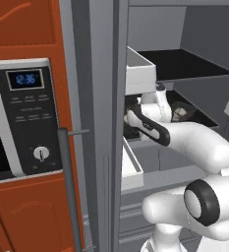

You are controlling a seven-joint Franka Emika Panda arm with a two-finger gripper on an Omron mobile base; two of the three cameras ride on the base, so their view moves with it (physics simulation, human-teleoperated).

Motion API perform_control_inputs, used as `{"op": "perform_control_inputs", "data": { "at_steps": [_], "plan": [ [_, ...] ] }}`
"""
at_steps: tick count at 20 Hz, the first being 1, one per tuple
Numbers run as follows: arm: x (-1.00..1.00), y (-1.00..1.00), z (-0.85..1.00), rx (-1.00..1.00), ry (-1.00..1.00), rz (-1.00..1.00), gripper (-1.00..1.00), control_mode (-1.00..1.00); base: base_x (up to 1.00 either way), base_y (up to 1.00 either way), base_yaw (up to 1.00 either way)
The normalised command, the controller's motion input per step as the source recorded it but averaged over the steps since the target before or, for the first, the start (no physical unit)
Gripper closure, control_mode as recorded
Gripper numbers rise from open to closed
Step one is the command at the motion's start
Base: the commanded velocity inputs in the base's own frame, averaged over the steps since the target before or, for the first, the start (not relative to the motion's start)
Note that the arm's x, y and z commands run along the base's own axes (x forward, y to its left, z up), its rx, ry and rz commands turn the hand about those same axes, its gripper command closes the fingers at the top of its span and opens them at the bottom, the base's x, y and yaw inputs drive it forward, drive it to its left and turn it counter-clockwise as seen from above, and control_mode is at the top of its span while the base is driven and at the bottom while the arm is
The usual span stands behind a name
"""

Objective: Place two dumplings into each of the tupperware containers and then place the containers in the fridge.

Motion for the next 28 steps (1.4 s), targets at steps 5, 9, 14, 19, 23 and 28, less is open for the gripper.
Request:
{"op": "perform_control_inputs", "data": {
  "at_steps": [5,9,14,19,23,28],
  "plan": [
    [0.29,0.01,-0.09,0.02,-0.16,0.00,1.00,-1.00,0.00,0.00,0.00],
    [0.19,0.08,-0.15,0.01,-0.20,0.01,-1.00,-1.00,0.00,0.00,0.00],
    [0.16,0.03,-0.04,0.05,-0.22,0.00,-1.00,-1.00,0.00,0.00,0.00],
    [0.17,-0.04,0.06,0.14,-0.24,0.00,-1.00,-1.00,0.00,0.00,0.00],
    [-0.04,-0.03,0.56,0.11,-0.28,0.03,-1.00,-1.00,0.00,0.00,0.00],
    [-0.52,-0.12,0.94,0.01,-0.25,0.04,-1.00,-1.00,0.00,0.00,0.00]
  ]
}}
